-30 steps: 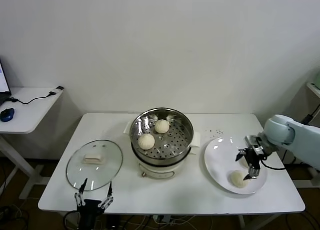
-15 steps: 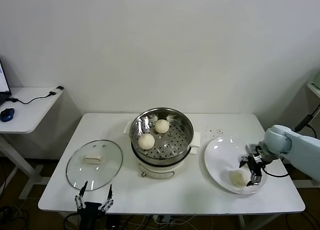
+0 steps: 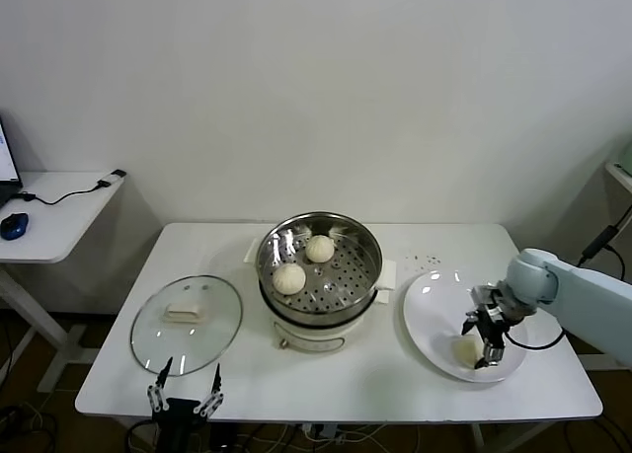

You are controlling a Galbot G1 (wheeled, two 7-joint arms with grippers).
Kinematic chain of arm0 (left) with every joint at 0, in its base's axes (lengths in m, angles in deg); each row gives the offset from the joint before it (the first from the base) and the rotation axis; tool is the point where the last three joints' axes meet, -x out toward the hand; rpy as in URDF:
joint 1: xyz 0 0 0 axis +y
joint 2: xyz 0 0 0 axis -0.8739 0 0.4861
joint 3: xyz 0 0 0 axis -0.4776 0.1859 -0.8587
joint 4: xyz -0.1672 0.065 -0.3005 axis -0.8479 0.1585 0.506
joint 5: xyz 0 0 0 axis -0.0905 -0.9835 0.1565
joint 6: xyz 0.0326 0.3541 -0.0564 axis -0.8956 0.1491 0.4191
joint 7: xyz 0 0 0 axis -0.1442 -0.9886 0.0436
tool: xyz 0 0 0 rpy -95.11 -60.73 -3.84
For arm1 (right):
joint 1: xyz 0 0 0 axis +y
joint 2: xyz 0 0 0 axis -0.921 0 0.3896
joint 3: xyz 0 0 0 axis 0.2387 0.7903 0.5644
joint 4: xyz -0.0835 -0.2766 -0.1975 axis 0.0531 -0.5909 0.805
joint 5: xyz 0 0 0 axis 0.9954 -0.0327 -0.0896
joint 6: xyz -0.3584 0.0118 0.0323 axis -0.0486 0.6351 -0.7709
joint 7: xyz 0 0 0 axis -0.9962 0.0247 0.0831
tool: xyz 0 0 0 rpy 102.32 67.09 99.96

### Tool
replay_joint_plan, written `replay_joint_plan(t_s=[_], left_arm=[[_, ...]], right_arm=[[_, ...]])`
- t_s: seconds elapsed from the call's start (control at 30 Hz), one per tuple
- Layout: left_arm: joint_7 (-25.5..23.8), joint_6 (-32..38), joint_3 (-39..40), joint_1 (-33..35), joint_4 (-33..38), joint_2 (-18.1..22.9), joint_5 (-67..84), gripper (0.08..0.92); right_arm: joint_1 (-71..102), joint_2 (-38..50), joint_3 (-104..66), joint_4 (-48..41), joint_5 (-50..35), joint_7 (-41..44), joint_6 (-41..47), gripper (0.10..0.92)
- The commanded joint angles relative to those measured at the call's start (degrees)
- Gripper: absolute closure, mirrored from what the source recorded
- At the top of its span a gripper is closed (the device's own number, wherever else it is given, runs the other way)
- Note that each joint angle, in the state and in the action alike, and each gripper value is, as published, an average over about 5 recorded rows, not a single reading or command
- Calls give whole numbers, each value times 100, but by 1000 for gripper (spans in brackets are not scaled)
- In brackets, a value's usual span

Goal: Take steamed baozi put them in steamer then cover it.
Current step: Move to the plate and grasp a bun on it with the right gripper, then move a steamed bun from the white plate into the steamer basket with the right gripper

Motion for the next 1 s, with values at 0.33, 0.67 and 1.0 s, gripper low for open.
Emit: replay_joint_plan(t_s=[0.33, 0.67, 1.0], left_arm=[[-3, 10, 16, 27, -8, -10, -3, 177], [-15, -120, 133, -9, 121, -72, -99, 177], [-15, -134, 136, 41, 94, -102, -51, 177]], right_arm=[[-1970, -375, 1106, -167, -39, 319, -1197, 351], [-4633, -1871, 2528, -305, 89, 575, -3614, 355], [-4640, -3387, 2210, -398, 462, 401, -4594, 355]])
